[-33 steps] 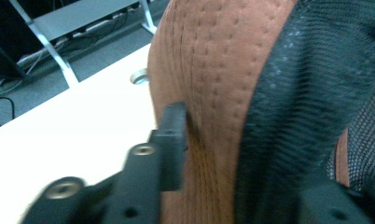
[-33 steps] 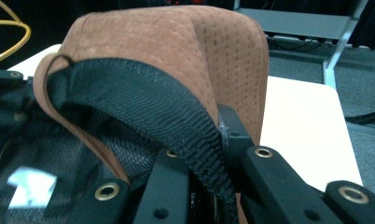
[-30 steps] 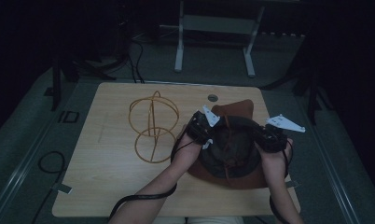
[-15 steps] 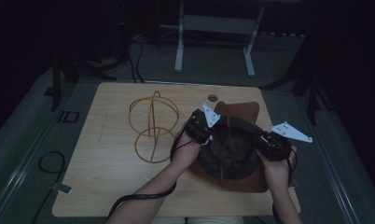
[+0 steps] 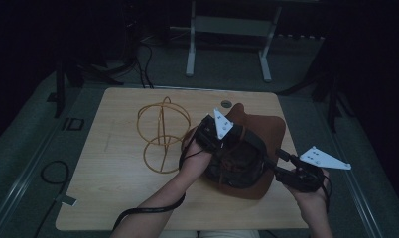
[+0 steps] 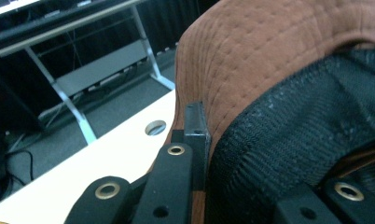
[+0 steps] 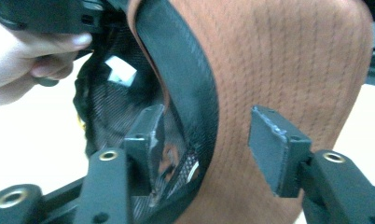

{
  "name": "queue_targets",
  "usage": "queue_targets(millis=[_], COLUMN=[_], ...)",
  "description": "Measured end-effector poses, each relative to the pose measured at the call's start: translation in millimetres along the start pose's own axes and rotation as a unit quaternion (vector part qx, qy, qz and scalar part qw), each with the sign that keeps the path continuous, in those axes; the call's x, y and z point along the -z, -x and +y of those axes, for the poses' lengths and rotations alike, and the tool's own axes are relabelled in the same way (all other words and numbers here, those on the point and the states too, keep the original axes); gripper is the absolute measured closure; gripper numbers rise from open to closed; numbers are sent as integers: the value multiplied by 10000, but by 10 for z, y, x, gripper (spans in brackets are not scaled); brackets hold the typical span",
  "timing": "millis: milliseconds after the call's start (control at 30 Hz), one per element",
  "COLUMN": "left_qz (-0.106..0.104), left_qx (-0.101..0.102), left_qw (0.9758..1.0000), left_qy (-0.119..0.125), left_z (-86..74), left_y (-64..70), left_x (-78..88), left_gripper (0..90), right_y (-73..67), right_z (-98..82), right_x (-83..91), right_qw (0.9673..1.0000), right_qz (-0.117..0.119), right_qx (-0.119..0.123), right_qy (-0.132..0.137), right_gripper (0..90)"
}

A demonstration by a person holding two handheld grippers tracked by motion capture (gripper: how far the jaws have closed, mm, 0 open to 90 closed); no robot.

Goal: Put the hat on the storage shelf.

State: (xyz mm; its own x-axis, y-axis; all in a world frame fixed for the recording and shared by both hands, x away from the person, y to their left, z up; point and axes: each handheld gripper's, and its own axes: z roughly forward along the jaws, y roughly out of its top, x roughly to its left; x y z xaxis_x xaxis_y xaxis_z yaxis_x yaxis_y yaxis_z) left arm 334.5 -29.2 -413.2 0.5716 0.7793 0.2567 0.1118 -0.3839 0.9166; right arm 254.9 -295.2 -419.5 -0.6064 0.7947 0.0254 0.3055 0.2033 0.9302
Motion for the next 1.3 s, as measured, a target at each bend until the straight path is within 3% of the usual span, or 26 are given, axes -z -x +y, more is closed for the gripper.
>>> queue_targets(millis=[133, 233, 300, 333, 400, 467, 500, 567, 600, 667, 700, 833, 1033, 1067, 1133, 1300], left_qz=[-253, -488, -737, -884, -1268, -1697, -1829, -2100, -2130, -2294, -2310, -2563, -2636, -2614, -2608, -2427], left_qx=[-29, -77, -148, -168, -264, -297, -293, -249, -277, -233, -259, -303, -401, -374, -308, -240], left_qw=[9991, 9966, 9931, 9903, 9819, 9697, 9657, 9577, 9559, 9491, 9471, 9356, 9316, 9329, 9334, 9388], left_qy=[339, 662, 905, 1059, 1379, 1734, 1819, 1951, 2001, 2144, 2212, 2408, 2471, 2447, 2444, 2432], left_z=[-32, -78, -118, -139, -178, -210, -211, -202, -193, -178, -169, -122, -89, -86, -84, -55], left_y=[-23, -61, -101, -121, -167, -215, -232, -261, -261, -266, -258, -220, -166, -169, -177, -149], left_x=[99, 190, 251, 281, 344, 400, 417, 446, 459, 480, 493, 527, 540, 535, 522, 508], left_gripper=[866, 866, 866, 866, 865, 864, 864, 864, 864, 864, 864, 863, 863, 863, 864, 863], right_y=[40, 132, 221, 264, 355, 427, 445, 433, 406, 327, 276, 83, -135, -148, -164, -201], right_z=[40, 75, 96, 108, 129, 146, 149, 149, 146, 140, 136, 155, 256, 272, 306, 374], right_x=[206, 350, 424, 453, 491, 480, 456, 377, 329, 227, 174, -42, -220, -236, -264, -318], right_qw=[9996, 9993, 9988, 9984, 9977, 9975, 9978, 9989, 9992, 9996, 9995, 9970, 9896, 9874, 9841, 9753], right_qz=[-137, -257, -392, -494, -617, -670, -636, -451, -359, -85, 77, 682, 1321, 1464, 1639, 2004], right_qx=[252, 231, 166, 145, 111, 95, 98, 137, 173, 260, 293, 338, 572, 592, 633, 734], right_qy=[52, 168, 232, 250, 270, 211, 148, 33, -22, -79, -92, -167, 41, 115, 264, 575], right_gripper=[470, 493, 500, 503, 504, 500, 497, 488, 484, 477, 474, 477, 445, 440, 440, 448])
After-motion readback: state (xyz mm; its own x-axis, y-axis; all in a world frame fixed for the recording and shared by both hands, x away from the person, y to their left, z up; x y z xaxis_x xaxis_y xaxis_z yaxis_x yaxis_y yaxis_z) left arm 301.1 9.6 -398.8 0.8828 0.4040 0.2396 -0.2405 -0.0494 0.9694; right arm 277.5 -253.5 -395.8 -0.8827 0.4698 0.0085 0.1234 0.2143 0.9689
